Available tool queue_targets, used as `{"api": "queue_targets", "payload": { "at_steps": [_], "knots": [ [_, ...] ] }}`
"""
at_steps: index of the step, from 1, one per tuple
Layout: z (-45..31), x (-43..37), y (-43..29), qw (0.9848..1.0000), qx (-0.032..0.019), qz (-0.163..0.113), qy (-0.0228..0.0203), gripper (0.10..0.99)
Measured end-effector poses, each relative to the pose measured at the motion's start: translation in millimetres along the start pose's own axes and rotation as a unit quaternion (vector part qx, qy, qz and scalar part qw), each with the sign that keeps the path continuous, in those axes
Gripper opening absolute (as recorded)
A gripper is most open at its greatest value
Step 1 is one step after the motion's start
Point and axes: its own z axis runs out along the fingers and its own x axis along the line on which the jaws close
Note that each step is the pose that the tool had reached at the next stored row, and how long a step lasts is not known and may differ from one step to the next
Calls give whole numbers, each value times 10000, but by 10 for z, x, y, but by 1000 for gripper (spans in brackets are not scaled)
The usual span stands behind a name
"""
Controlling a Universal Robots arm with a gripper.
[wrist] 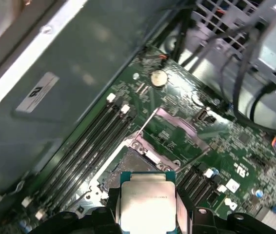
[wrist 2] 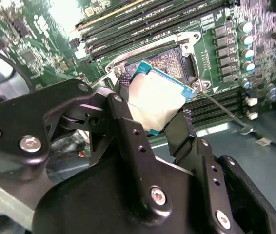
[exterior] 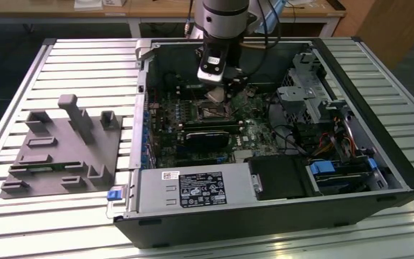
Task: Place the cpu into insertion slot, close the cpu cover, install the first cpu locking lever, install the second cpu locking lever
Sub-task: 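Place the cpu into insertion slot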
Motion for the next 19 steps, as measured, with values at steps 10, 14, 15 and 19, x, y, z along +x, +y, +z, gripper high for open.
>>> {"api": "queue_targets", "payload": {
  "at_steps": [10, 14, 15, 19],
  "knots": [
    [16, 0, -2, 9958, -18, 908, -81, 541],
    [23, 0, -2, 9919, -25, 1266, -113, 541],
    [25, 0, -2, 9907, -26, 1356, -122, 541],
    [31, -1, -3, 9850, -33, 1717, -154, 541]
  ]
}}
